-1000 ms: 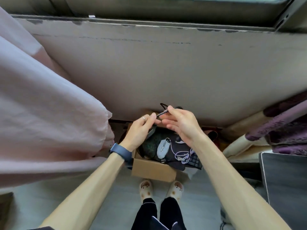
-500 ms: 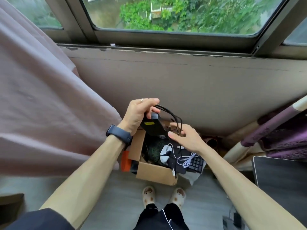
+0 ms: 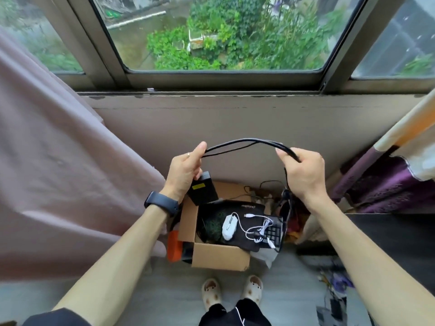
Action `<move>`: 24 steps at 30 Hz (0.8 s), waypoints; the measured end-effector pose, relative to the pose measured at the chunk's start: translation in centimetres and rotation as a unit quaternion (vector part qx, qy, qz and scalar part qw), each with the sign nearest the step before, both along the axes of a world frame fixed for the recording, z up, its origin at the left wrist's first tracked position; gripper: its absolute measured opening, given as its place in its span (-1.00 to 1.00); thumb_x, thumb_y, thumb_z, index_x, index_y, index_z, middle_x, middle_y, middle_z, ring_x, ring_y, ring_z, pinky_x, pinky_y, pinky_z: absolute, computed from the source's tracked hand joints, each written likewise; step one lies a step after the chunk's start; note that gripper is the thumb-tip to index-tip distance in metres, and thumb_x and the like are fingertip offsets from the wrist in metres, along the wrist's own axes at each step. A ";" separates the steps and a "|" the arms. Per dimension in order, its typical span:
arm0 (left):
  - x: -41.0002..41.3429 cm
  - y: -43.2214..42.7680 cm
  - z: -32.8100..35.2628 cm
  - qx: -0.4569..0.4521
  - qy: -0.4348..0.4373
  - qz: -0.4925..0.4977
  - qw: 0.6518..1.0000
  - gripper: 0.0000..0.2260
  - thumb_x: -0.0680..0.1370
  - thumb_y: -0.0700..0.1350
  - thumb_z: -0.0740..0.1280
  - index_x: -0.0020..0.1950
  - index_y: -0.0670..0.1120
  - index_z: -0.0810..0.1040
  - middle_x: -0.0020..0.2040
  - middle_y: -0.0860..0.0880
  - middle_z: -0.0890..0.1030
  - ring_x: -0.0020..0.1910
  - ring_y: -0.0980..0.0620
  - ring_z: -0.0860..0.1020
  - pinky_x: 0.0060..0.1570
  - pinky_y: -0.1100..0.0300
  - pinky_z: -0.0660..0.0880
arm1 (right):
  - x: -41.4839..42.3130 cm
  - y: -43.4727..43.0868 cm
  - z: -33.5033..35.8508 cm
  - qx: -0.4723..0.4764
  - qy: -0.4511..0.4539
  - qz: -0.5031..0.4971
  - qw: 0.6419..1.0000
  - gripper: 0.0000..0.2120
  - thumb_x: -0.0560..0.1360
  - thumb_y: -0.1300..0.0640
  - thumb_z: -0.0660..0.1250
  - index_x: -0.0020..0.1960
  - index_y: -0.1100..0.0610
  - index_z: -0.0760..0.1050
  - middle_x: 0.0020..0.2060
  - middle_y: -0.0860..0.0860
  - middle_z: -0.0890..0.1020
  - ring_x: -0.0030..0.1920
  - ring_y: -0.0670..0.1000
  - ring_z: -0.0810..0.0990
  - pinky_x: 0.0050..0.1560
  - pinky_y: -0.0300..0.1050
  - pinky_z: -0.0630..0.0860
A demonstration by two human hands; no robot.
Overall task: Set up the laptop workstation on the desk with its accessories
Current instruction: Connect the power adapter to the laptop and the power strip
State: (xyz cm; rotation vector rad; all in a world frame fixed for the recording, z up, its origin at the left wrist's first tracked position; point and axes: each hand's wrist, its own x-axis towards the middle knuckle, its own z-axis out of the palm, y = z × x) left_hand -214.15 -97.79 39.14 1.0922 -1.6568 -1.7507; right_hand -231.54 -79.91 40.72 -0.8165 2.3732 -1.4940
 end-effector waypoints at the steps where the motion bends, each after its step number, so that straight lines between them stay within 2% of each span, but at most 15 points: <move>1: -0.4 0.5 0.1 -0.030 -0.005 -0.028 0.999 -0.50 0.58 0.13 0.33 -0.33 -0.08 0.12 -0.42 -0.06 0.14 -0.42 -0.02 0.16 -0.43 0.17 0.22 | -0.1 -0.1 0.9 -0.035 -0.058 -0.020 0.998 -0.47 0.51 -0.04 0.38 -0.48 0.07 0.18 -0.53 -0.07 0.21 -0.42 -0.02 0.18 -0.34 -0.04 0.13; 3: -1.3 1.9 0.0 -0.145 -0.035 -0.090 0.985 -0.46 0.57 0.23 0.27 -0.33 -0.13 0.15 -0.41 -0.02 0.17 -0.42 0.03 0.17 -0.39 0.12 0.17 | -0.1 -0.9 2.8 -0.128 -0.208 -0.053 0.968 -0.52 0.52 0.03 0.39 -0.49 0.02 0.26 -0.56 -0.10 0.24 -0.46 -0.02 0.18 -0.35 -0.03 0.14; 5: -2.3 3.9 0.0 -0.244 -0.066 -0.152 0.955 -0.50 0.56 0.28 0.22 -0.33 -0.09 0.22 -0.44 0.08 0.23 -0.43 0.10 0.22 -0.39 0.20 0.19 | -0.3 -1.4 4.3 -0.176 -0.311 -0.078 0.931 -0.58 0.58 0.14 0.35 -0.42 -0.03 0.31 -0.56 -0.12 0.23 -0.49 -0.06 0.18 -0.37 -0.09 0.18; 6: -2.7 4.8 -0.2 -0.256 -0.073 -0.178 0.947 -0.51 0.53 0.32 0.21 -0.32 -0.07 0.26 -0.45 0.08 0.27 -0.43 0.11 0.27 -0.38 0.24 0.22 | -0.5 -1.5 4.8 -0.178 -0.340 -0.084 0.920 -0.59 0.59 0.16 0.33 -0.38 -0.03 0.29 -0.57 -0.11 0.22 -0.49 -0.06 0.17 -0.36 -0.11 0.20; 8: -3.6 6.5 -0.3 -0.223 -0.077 -0.231 0.944 -0.55 0.44 0.40 0.22 -0.22 0.00 0.40 -0.43 0.10 0.38 -0.42 0.15 0.35 -0.33 0.23 0.34 | -1.1 -1.0 5.4 -0.171 -0.394 -0.085 0.899 -0.57 0.62 0.15 0.28 -0.38 -0.01 0.23 -0.59 -0.09 0.19 -0.53 -0.05 0.13 -0.35 -0.13 0.24; 10: -4.4 8.1 -0.3 -0.187 -0.093 -0.301 0.931 -0.51 0.34 0.43 0.32 0.08 0.12 0.48 -0.42 0.09 0.44 -0.41 0.12 0.41 -0.28 0.17 0.42 | -1.7 0.0 5.5 -0.198 -0.463 -0.082 0.860 -0.54 0.65 0.15 0.22 -0.39 0.01 0.17 -0.62 -0.09 0.17 -0.60 -0.07 0.11 -0.44 -0.19 0.27; 11: -4.8 8.8 -0.3 -0.187 -0.107 -0.331 0.919 -0.38 0.29 0.44 0.37 0.23 0.16 0.44 -0.40 0.10 0.48 -0.38 0.13 0.46 -0.25 0.19 0.45 | -1.9 0.7 5.7 -0.227 -0.498 -0.086 0.832 -0.54 0.66 0.15 0.19 -0.38 0.01 0.15 -0.63 -0.09 0.16 -0.63 -0.08 0.10 -0.50 -0.22 0.26; 13: -5.8 10.2 -0.3 -0.210 -0.137 -0.356 0.900 -0.15 0.19 0.49 0.42 0.40 0.20 0.35 -0.20 0.06 0.64 -0.16 0.14 0.59 -0.06 0.21 0.52 | -1.9 1.7 6.1 -0.277 -0.551 -0.101 0.781 -0.55 0.66 0.16 0.16 -0.38 0.01 0.13 -0.63 -0.10 0.15 -0.65 -0.10 0.08 -0.57 -0.25 0.21; 14: -6.4 10.9 -0.4 -0.227 -0.146 -0.364 0.892 -0.15 0.18 0.51 0.41 0.40 0.19 0.38 -0.06 0.05 0.67 -0.04 0.12 0.61 0.05 0.18 0.54 | -1.8 2.4 6.3 -0.294 -0.561 -0.115 0.765 -0.54 0.66 0.16 0.15 -0.38 0.01 0.13 -0.63 -0.10 0.15 -0.65 -0.10 0.08 -0.57 -0.26 0.20; 15: -7.0 11.5 -0.7 -0.240 -0.153 -0.373 0.883 -0.24 0.22 0.51 0.39 0.32 0.19 0.49 0.01 0.08 0.68 0.03 0.12 0.61 0.11 0.14 0.54 | -1.7 3.1 6.4 -0.304 -0.564 -0.128 0.757 -0.54 0.66 0.16 0.16 -0.38 0.01 0.13 -0.62 -0.10 0.16 -0.65 -0.09 0.09 -0.56 -0.26 0.19; 17: -8.0 12.7 -1.1 -0.252 -0.171 -0.393 0.868 -0.53 0.34 0.44 0.33 -0.02 0.10 0.67 -0.14 0.12 0.70 -0.08 0.12 0.64 0.05 0.09 0.58 | -1.9 5.1 6.3 -0.304 -0.553 -0.149 0.762 -0.54 0.66 0.16 0.17 -0.39 0.01 0.14 -0.61 -0.10 0.16 -0.63 -0.09 0.09 -0.54 -0.26 0.19; 18: -8.4 13.4 -1.0 -0.259 -0.177 -0.398 0.862 -0.56 0.39 0.38 0.27 -0.15 0.03 0.67 -0.26 0.08 0.69 -0.17 0.08 0.64 -0.02 0.07 0.59 | -2.0 6.3 6.3 -0.301 -0.543 -0.160 0.768 -0.54 0.66 0.16 0.17 -0.39 0.02 0.15 -0.61 -0.09 0.17 -0.63 -0.09 0.10 -0.54 -0.26 0.20; 21: -9.1 15.2 -0.6 -0.307 -0.172 -0.413 0.840 -0.56 0.48 0.26 0.18 -0.29 -0.10 0.50 -0.38 -0.02 0.57 -0.25 -0.08 0.57 -0.18 0.09 0.50 | -1.9 10.4 6.1 -0.295 -0.490 -0.196 0.796 -0.56 0.66 0.17 0.19 -0.38 0.04 0.20 -0.58 -0.07 0.24 -0.60 -0.08 0.16 -0.45 -0.24 0.26; 23: -9.5 16.2 0.1 -0.332 -0.144 -0.410 0.837 -0.59 0.57 0.19 0.21 -0.31 -0.09 0.41 -0.38 0.02 0.51 -0.26 -0.10 0.51 -0.23 0.11 0.37 | -1.1 14.1 6.3 -0.296 -0.457 -0.179 0.819 -0.63 0.64 0.12 0.24 -0.34 0.06 0.33 -0.48 -0.05 0.42 -0.48 -0.08 0.36 -0.29 -0.21 0.35; 24: -9.8 16.7 0.7 -0.337 -0.127 -0.411 0.838 -0.60 0.59 0.16 0.22 -0.31 -0.09 0.41 -0.39 0.02 0.49 -0.27 -0.09 0.48 -0.23 0.12 0.33 | -0.6 16.0 6.3 -0.288 -0.452 -0.155 0.830 -0.71 0.61 0.06 0.28 -0.28 0.06 0.43 -0.35 -0.03 0.55 -0.35 -0.05 0.49 -0.17 -0.16 0.39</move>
